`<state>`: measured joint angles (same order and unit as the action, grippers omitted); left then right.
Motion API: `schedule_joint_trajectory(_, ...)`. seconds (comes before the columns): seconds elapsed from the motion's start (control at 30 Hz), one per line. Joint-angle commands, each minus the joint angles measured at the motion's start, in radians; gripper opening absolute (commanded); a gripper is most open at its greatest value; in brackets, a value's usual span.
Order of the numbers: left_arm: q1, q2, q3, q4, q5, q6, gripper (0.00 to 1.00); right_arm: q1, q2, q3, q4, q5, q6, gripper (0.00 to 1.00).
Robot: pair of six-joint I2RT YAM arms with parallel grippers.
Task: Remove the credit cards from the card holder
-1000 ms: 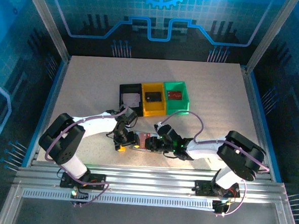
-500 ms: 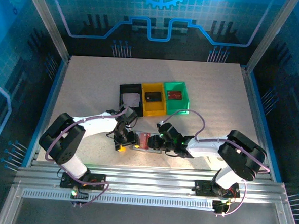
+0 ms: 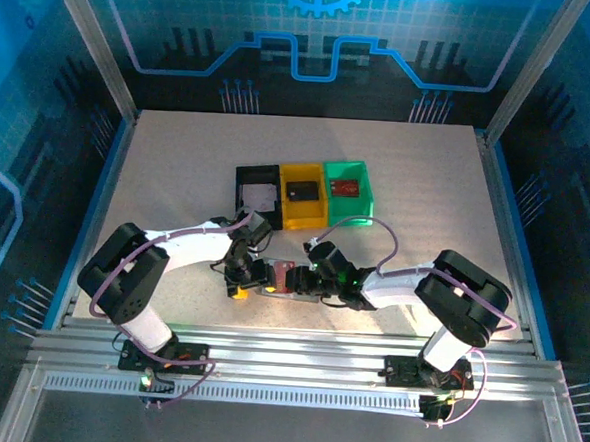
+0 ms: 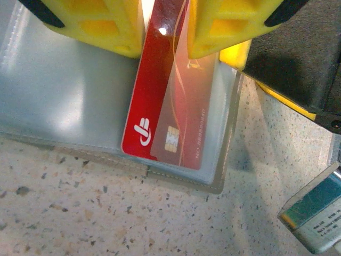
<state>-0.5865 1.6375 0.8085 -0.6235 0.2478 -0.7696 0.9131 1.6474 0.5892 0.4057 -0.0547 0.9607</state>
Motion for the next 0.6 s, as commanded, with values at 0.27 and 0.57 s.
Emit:
schedule_joint_trajectory(0.27,-0.073,0.212,-0.117,0.287,0.062,-0.008,0.69,-0.009,-0.027,-0.05,0.058,0.001,0.016,0.04)
schedule_joint_trajectory(0.57,-0.073,0.177,-0.113,0.273,0.061,-0.016,0.69,-0.023,-0.135,-0.072,-0.039,0.042,-0.015,0.0)
